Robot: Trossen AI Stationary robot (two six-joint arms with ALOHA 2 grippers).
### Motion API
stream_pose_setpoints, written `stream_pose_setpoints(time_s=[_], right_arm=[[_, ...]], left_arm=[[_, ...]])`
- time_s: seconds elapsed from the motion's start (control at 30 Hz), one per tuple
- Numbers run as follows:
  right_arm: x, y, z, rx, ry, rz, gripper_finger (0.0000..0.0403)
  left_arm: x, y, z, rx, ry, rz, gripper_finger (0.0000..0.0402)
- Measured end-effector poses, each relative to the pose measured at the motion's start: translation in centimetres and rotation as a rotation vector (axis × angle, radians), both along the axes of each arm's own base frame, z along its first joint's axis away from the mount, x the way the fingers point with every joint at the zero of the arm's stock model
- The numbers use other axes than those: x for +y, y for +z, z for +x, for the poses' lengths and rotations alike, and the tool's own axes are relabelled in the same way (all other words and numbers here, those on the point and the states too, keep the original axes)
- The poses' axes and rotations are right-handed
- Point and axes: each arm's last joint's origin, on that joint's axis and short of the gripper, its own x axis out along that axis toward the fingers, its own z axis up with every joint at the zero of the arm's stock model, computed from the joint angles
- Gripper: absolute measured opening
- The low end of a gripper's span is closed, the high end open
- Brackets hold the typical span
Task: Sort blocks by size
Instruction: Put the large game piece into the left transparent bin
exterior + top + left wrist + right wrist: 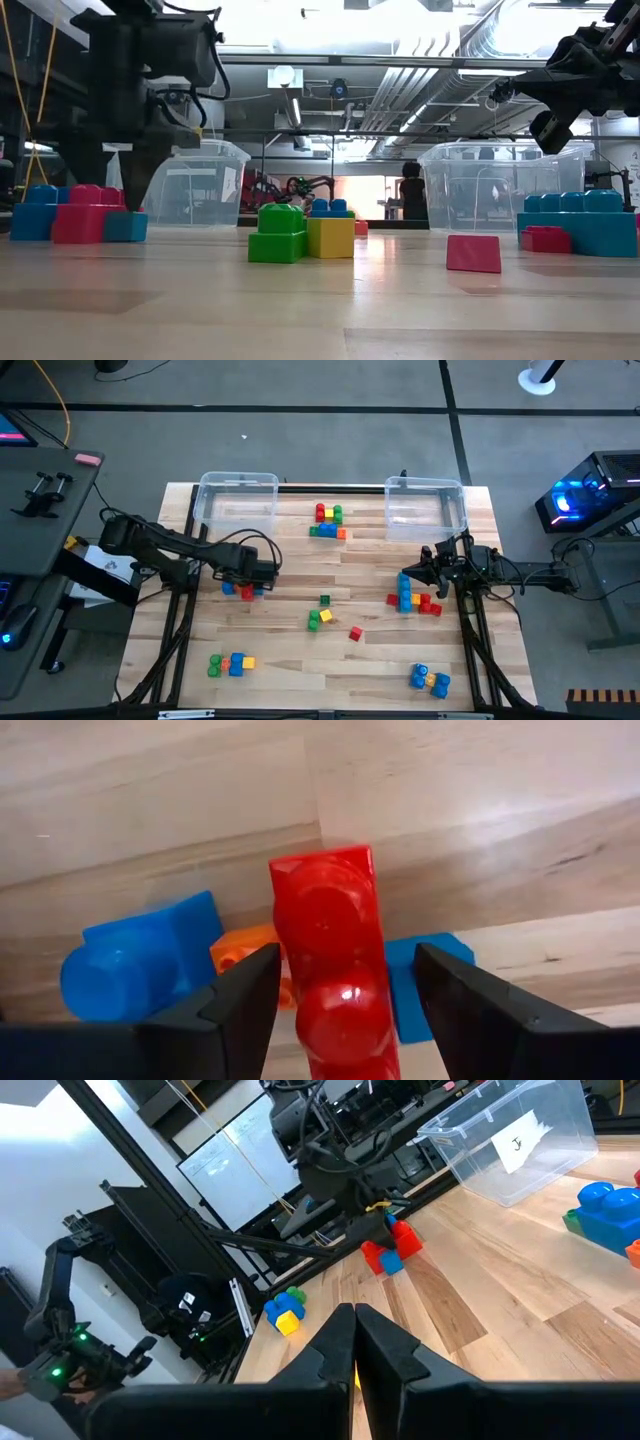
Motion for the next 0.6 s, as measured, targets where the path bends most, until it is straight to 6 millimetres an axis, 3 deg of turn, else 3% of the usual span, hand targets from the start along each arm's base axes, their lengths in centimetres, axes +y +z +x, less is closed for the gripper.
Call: stream_pose_setpoints(time_s=[0.1, 0.27, 0.43, 0.6], right_arm=[[0.0, 0.0, 0.0, 0.000, 0.000, 0.000, 0.0005], [0.0, 0.0, 0.0, -0.001, 0.000, 0.000, 0.0005], [0.0, 0.0, 0.0, 0.000, 0.000, 0.000, 0.0005], [0.0, 0.0, 0.0, 0.001, 0.000, 0.000, 0.0005]], left_arm=[[0.0, -0.4, -0.1, 0.010, -0.007, -0.018, 0.0185], [0.0, -0.1, -0.1, -0.006, -0.007, -0.018, 0.0081], [0.0, 1.4, 0.0, -0.070, -0.044, 0.013, 0.0074], [0.6, 6.2, 0.2, -0.263, -0.086, 0.051, 0.0074]])
